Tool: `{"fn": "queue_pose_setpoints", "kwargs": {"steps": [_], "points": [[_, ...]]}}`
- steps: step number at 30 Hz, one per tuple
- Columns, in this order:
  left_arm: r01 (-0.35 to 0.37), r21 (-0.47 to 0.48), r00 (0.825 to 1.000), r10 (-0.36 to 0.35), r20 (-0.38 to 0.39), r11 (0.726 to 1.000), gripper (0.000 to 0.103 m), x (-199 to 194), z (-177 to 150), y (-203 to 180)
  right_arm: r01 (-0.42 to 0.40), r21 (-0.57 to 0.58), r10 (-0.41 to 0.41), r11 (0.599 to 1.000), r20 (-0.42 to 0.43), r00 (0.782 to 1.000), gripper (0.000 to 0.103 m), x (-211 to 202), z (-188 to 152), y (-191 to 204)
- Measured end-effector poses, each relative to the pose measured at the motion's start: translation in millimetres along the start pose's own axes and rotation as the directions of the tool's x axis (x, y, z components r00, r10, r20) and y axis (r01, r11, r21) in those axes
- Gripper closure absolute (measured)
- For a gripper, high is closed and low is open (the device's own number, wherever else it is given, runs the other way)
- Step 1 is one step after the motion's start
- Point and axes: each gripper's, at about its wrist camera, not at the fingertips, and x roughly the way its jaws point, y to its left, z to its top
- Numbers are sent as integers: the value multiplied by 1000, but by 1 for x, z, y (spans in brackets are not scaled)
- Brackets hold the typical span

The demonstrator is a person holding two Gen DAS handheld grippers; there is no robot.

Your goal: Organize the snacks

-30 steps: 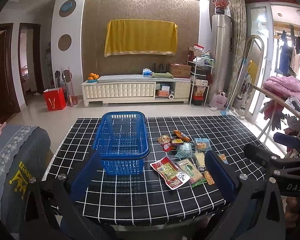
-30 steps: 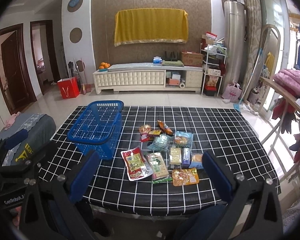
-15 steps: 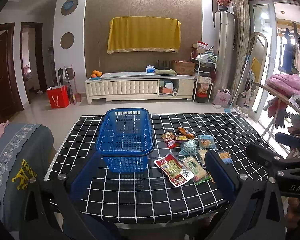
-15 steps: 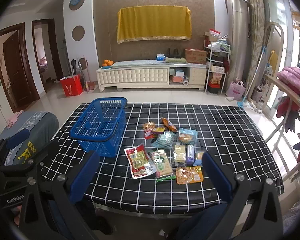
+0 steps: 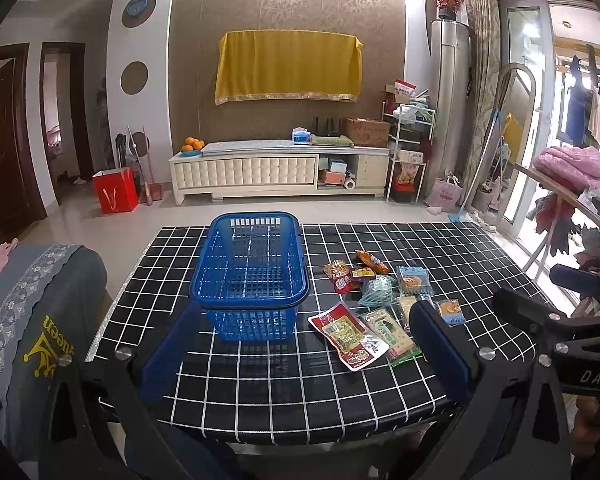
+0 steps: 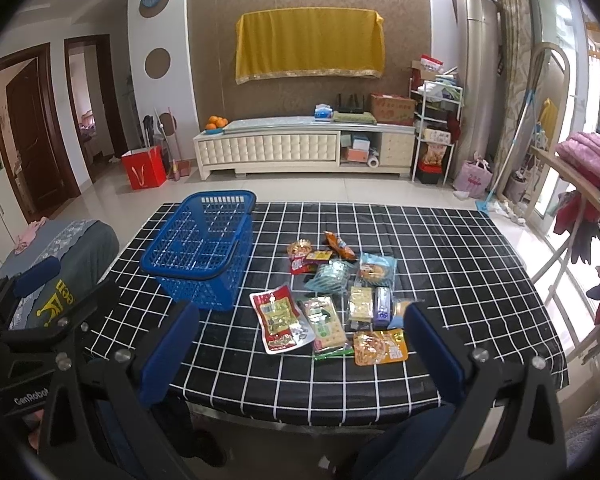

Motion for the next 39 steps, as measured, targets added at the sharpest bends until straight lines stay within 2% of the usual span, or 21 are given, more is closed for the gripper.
{"fn": "queue_pose_setpoints", "kwargs": {"steps": [25,29,33,39], "points": [[15,0,999,-15,-44,1000,0,13,8,-8,-6,0,6,1000,-15,1000,0,6,5,-8],[31,-9,997,-32,-71,999,0,27,13,-13,8,12,-7,1000,-17,1000,0,15,12,-20],[11,-36,995,-15,-101,999,0,49,19,-18,3,24,-2,1000,-45,999,0,34,17,-35],[28,-99,977,-48,-205,995,0,98,18,-25,5,40,0,999,-109,994,0,71,14,-61]]}}
